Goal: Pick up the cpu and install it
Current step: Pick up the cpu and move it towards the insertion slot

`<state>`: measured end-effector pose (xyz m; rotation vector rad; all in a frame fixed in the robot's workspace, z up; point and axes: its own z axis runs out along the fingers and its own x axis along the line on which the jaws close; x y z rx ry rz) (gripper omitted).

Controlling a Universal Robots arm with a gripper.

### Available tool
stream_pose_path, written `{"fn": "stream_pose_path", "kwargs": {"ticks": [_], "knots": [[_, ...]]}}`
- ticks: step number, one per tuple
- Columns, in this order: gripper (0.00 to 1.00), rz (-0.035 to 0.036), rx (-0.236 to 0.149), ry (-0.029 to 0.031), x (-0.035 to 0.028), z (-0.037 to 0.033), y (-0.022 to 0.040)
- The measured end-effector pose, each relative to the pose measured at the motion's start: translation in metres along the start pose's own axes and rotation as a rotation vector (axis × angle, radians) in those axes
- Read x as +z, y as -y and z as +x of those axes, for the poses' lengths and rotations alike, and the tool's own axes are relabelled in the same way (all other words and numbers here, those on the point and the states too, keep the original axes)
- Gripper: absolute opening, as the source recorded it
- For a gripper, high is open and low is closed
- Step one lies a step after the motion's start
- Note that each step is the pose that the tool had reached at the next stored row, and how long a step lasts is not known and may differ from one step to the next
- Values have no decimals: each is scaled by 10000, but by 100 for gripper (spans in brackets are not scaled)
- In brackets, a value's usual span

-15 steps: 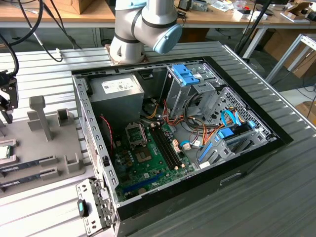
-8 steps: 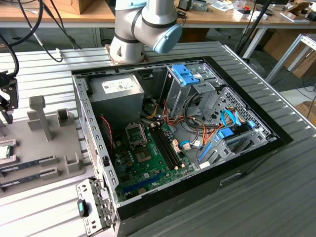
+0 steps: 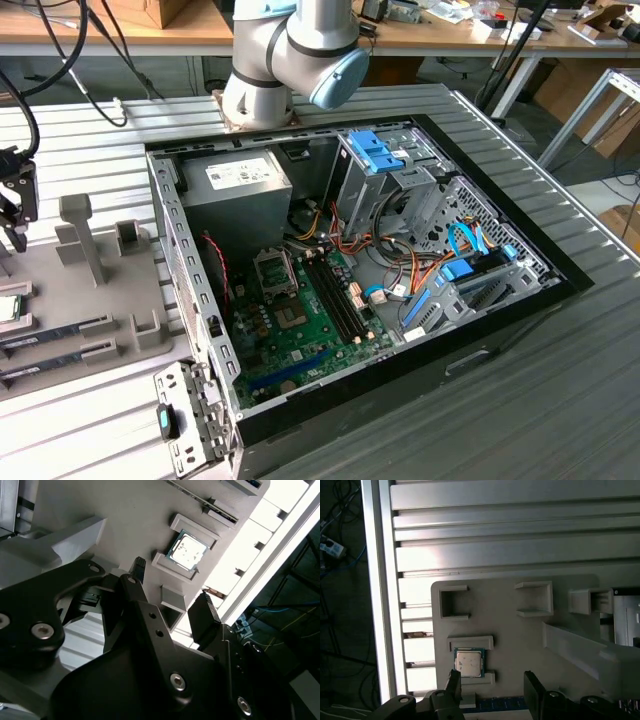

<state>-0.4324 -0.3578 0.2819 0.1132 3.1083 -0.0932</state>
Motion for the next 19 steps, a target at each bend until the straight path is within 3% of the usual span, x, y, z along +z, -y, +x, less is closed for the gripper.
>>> {"fn": "stream_pose_path", "kwargs": {"ticks": [19], "knots": [[62, 0, 0, 0, 39, 1, -2]]}}
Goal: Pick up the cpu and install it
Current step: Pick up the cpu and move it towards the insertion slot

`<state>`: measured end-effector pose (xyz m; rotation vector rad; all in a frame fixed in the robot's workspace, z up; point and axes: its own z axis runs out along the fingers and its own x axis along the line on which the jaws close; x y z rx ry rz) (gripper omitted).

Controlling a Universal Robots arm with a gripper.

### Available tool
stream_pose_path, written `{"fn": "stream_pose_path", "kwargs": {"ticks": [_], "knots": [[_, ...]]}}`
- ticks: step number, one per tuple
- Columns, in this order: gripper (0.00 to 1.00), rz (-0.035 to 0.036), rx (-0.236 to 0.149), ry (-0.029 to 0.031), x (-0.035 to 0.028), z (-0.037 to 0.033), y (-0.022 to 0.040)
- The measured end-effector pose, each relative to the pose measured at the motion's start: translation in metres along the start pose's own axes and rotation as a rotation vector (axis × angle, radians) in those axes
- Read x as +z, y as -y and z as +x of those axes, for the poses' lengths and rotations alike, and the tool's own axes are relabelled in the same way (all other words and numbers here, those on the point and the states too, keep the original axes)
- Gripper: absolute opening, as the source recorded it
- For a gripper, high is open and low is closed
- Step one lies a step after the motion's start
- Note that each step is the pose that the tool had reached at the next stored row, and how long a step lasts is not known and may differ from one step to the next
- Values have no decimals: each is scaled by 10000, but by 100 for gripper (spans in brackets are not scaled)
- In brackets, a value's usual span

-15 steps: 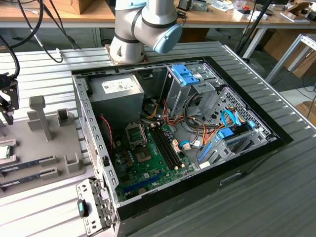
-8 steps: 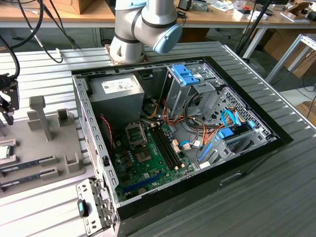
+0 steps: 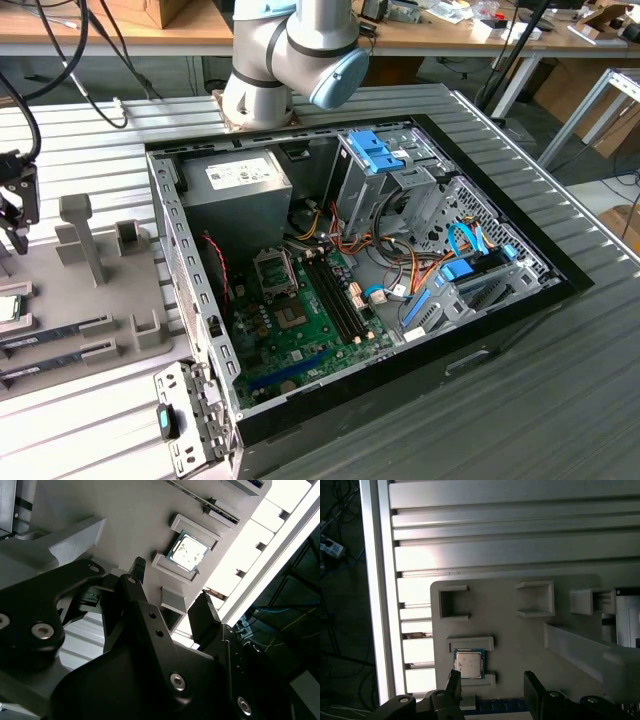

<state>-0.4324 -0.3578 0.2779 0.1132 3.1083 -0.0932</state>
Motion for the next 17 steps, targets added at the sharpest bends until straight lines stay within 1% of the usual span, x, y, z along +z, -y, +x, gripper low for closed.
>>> {"fn": "stream_pose_path", "kwargs": {"ticks": [17], "knots": [[62, -1, 0, 1, 42, 1, -2]]}}
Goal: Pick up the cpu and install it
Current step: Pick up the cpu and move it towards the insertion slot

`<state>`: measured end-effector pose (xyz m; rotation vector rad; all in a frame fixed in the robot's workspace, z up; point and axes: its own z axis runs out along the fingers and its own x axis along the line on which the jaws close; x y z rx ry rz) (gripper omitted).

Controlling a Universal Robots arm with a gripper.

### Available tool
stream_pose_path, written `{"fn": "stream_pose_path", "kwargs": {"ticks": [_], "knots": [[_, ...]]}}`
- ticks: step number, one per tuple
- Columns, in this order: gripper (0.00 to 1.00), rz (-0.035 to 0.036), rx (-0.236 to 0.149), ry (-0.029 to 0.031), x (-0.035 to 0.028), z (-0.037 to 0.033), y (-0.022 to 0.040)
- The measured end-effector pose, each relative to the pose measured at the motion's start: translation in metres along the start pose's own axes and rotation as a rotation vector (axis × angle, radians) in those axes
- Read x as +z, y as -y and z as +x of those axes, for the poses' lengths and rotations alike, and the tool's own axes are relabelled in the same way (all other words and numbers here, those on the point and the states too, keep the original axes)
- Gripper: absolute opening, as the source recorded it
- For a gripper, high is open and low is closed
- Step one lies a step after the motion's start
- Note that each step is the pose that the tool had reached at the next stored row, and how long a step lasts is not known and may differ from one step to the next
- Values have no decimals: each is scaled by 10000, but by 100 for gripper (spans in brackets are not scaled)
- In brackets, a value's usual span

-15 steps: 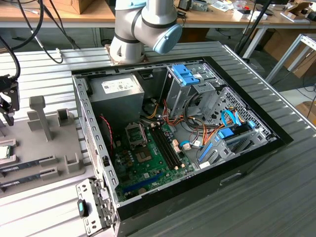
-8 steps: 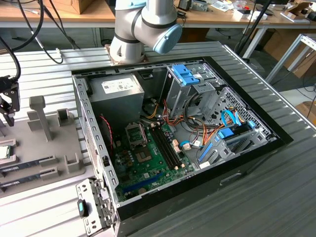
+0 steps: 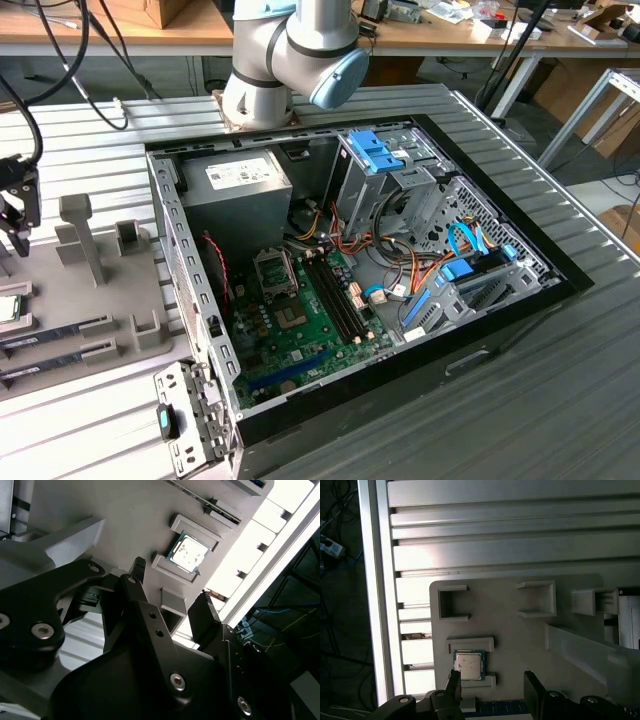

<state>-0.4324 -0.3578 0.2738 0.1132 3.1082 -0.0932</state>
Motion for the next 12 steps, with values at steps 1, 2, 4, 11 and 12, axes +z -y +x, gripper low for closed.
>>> {"fn": "stream_pose_path", "kwargs": {"ticks": [1, 2, 4, 11, 12], "knots": [[62, 0, 0, -1, 5, 0, 0], [62, 1, 0, 0, 7, 0, 0], [62, 0, 0, 0, 11, 0, -1], [62, 0, 0, 0, 30, 1, -2], [62, 0, 0, 0, 31, 1, -2]]}}
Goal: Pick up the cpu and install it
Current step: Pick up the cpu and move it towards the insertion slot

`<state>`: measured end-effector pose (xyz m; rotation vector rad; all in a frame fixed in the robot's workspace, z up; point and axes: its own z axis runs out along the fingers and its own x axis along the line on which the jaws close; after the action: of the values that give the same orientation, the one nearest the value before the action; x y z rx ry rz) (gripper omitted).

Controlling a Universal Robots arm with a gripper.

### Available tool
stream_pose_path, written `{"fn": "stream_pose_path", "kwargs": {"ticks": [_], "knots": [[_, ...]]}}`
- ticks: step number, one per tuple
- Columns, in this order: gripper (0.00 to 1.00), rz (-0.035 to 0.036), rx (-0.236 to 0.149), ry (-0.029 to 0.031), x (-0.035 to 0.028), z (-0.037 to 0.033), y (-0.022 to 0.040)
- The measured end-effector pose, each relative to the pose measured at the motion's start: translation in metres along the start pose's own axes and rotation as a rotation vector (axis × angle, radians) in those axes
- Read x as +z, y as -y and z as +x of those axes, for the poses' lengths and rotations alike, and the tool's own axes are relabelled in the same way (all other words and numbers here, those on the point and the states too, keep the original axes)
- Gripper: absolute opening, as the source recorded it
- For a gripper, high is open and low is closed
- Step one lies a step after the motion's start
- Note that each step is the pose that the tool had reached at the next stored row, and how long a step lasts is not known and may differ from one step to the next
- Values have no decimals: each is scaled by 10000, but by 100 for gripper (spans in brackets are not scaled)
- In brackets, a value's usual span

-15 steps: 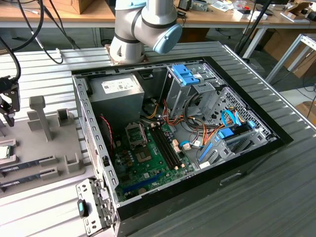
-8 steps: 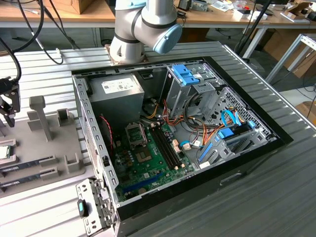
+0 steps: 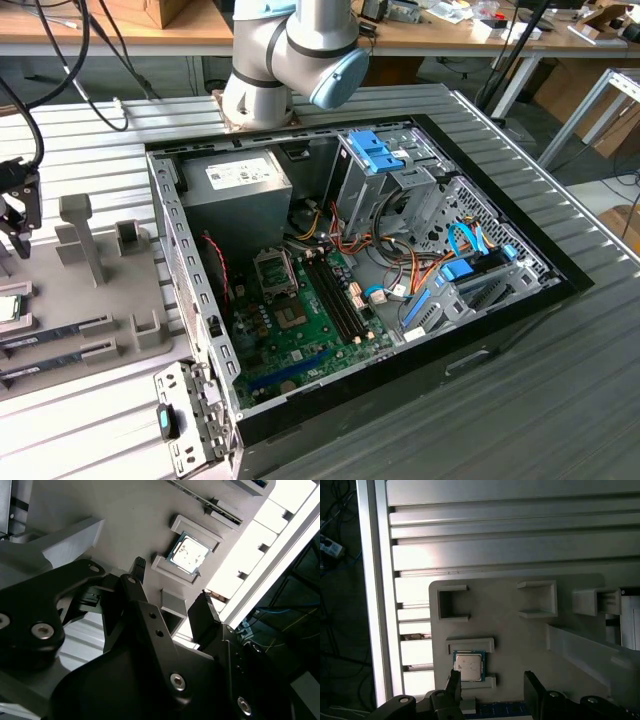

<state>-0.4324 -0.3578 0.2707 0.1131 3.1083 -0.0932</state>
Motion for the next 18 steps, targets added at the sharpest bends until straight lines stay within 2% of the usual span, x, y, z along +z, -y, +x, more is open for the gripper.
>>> {"fn": "stream_pose_path", "kwargs": {"ticks": [18], "knots": [[62, 0, 0, 0, 56, 2, -3]]}}
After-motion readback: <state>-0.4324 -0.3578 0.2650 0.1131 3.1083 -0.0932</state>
